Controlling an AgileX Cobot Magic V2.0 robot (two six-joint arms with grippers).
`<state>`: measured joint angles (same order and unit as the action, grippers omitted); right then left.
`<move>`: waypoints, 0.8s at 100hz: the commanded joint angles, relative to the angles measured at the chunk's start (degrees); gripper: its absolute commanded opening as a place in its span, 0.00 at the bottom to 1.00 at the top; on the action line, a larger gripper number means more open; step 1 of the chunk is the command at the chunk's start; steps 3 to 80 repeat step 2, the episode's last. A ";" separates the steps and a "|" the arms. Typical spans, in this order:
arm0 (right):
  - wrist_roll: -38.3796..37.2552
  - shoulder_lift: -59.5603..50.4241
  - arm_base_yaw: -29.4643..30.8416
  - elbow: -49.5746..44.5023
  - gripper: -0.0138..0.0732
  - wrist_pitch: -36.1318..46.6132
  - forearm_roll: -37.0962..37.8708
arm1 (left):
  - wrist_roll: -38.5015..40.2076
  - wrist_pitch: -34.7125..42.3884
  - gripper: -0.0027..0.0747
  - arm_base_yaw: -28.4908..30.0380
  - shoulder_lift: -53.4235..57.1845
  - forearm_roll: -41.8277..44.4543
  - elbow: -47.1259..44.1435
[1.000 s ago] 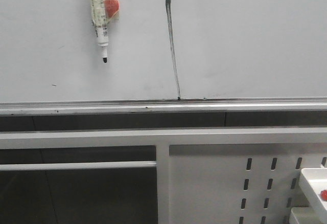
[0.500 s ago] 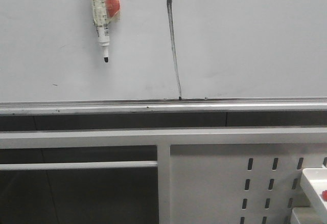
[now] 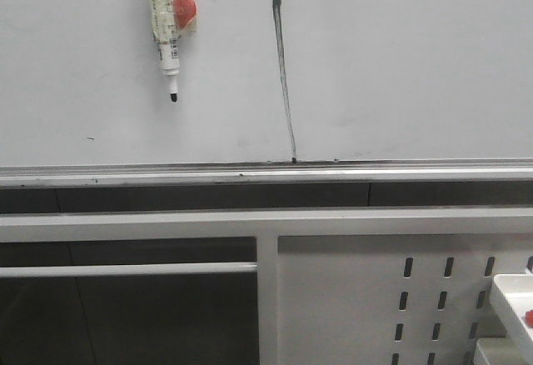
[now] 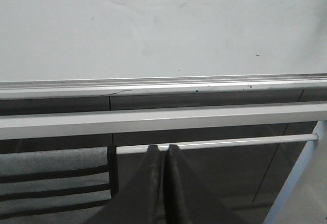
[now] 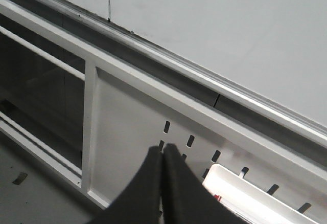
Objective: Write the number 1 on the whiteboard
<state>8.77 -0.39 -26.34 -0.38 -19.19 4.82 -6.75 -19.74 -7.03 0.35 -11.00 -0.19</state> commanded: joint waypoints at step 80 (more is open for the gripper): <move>0.74 -1.32 0.32 -0.90 0.10 2.05 -0.82 | 0.50 2.50 0.01 0.17 1.27 -1.02 -2.04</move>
